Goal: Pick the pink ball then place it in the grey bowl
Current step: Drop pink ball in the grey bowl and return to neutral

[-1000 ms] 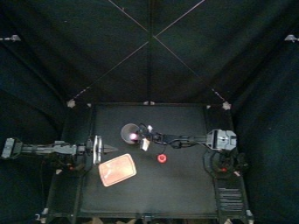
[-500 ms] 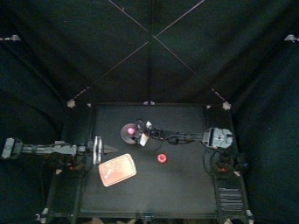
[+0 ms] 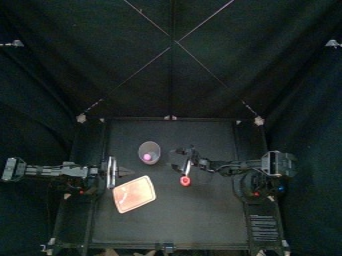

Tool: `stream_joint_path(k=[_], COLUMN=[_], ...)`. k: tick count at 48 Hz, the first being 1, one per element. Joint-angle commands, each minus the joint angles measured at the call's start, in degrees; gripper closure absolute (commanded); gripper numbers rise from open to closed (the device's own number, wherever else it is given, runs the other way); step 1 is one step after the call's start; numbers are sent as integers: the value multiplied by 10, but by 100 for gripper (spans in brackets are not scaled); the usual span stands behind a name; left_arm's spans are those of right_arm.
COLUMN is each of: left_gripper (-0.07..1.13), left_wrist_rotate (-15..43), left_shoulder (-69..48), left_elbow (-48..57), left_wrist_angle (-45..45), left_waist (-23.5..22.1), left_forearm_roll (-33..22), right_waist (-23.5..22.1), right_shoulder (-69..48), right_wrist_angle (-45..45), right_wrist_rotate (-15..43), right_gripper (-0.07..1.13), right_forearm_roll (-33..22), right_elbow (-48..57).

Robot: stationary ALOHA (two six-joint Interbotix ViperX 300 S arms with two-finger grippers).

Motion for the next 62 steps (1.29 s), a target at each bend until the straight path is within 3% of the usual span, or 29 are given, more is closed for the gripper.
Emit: stream_joint_path(k=[1, 23, 62], left_gripper=[98, 98, 98], left_wrist_rotate=[0, 2, 2], left_shoulder=[3, 0, 0], left_elbow=[-3, 0, -4], left_wrist_angle=[-4, -5, -5], left_waist=[2, 4, 4], left_forearm_roll=[-3, -21, -21], right_waist=[13, 26, 33], right_shoulder=[-66, -212, -217], right_wrist_angle=[-34, -29, 32], right_wrist_rotate=[1, 2, 2], right_gripper=[0, 0, 0], right_forearm_roll=[2, -1, 2], right_elbow=[56, 175, 171])
